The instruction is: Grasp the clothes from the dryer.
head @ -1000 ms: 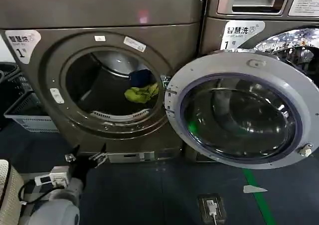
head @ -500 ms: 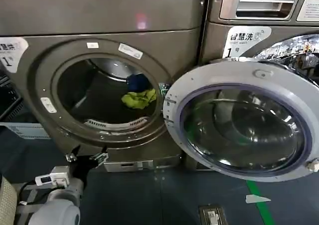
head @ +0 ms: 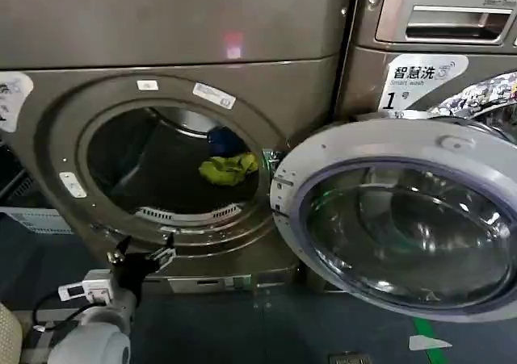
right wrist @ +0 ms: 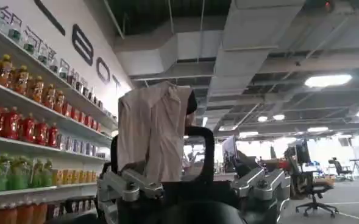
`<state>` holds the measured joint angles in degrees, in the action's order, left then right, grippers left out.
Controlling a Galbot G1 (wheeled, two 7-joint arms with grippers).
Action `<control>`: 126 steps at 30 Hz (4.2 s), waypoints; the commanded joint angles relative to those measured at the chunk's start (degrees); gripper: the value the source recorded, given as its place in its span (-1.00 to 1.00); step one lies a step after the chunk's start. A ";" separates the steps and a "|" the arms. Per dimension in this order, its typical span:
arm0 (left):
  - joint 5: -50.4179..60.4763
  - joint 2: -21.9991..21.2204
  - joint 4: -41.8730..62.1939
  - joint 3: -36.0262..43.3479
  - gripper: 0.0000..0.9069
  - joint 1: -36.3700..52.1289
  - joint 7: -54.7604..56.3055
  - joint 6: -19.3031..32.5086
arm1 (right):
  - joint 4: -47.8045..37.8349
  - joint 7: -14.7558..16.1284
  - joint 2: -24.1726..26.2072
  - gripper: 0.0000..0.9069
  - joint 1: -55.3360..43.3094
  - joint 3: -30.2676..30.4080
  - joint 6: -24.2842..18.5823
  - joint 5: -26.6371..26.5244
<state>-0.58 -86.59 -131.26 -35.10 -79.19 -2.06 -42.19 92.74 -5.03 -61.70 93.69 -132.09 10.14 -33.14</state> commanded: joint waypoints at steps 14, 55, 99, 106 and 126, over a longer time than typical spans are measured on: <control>0.25 -0.13 -0.07 0.16 1.00 -0.06 -0.08 -2.81 | -0.29 0.07 -0.27 1.00 0.29 0.04 -0.30 0.00; 6.13 -1.20 29.95 7.09 1.00 27.66 2.81 5.86 | 0.91 -0.33 -0.14 1.00 -0.54 1.52 -1.86 0.13; 69.42 0.00 68.41 -0.01 1.00 61.37 -72.28 57.90 | 3.13 0.05 -0.64 1.00 -0.23 3.39 -2.25 0.22; 74.11 -0.87 73.04 -0.75 1.00 64.12 -75.16 60.96 | 2.92 0.11 -0.72 1.00 -0.25 3.79 -2.53 0.25; 73.86 -0.15 89.64 -0.38 1.00 71.25 -63.70 52.14 | 4.12 0.20 -1.58 1.00 -0.65 5.31 -2.99 0.36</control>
<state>73.36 -86.88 -49.03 -35.70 -10.38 -71.21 12.13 96.71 -4.84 -63.14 93.25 -127.19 7.23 -32.81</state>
